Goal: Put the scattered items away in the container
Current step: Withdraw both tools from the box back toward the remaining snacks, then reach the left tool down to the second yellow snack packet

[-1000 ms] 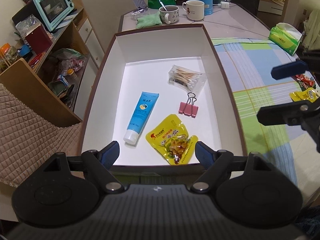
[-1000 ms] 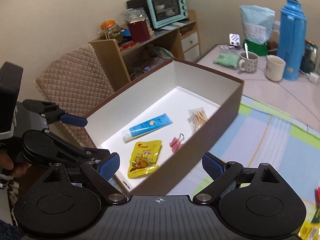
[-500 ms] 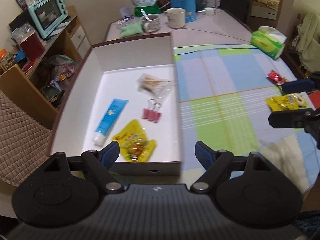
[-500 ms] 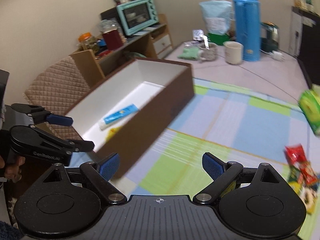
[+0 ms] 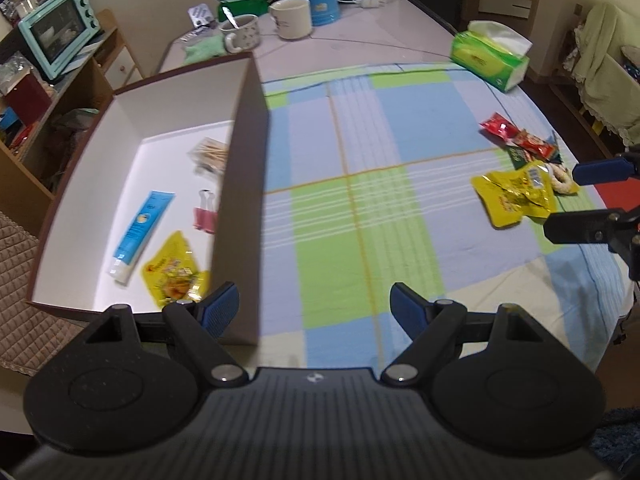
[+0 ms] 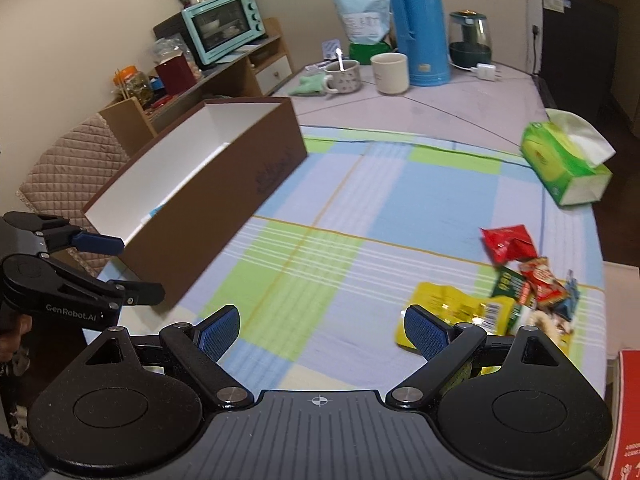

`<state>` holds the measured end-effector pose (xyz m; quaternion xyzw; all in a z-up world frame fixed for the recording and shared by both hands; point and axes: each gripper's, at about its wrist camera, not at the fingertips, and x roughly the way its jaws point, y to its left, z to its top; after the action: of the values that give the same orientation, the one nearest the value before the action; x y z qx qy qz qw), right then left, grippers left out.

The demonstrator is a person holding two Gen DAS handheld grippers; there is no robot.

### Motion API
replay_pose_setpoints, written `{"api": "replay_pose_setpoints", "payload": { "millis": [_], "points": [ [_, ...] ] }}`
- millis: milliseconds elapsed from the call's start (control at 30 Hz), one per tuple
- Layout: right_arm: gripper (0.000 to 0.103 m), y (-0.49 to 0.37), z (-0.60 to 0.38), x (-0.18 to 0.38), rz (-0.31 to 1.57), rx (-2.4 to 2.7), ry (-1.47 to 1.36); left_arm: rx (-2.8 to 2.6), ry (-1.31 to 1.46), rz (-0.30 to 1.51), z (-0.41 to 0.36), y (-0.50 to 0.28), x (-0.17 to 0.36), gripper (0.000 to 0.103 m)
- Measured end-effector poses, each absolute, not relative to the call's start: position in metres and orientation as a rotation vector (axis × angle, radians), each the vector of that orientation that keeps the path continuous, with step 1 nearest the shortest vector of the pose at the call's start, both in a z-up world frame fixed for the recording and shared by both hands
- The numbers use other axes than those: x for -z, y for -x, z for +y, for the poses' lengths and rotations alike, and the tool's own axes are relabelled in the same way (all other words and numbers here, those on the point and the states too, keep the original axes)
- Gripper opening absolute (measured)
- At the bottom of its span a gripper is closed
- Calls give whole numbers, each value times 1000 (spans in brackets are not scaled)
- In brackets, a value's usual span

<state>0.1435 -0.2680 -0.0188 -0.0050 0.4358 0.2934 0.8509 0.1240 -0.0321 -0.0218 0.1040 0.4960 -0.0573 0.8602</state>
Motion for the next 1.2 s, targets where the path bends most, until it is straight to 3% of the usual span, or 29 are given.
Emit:
{"api": "replay_pose_setpoints", "payload": {
  "millis": [1200],
  "points": [
    [92,-160,-367,53,1020,-523,66,204,-273,1076,-142,-140,57,80]
  ]
}}
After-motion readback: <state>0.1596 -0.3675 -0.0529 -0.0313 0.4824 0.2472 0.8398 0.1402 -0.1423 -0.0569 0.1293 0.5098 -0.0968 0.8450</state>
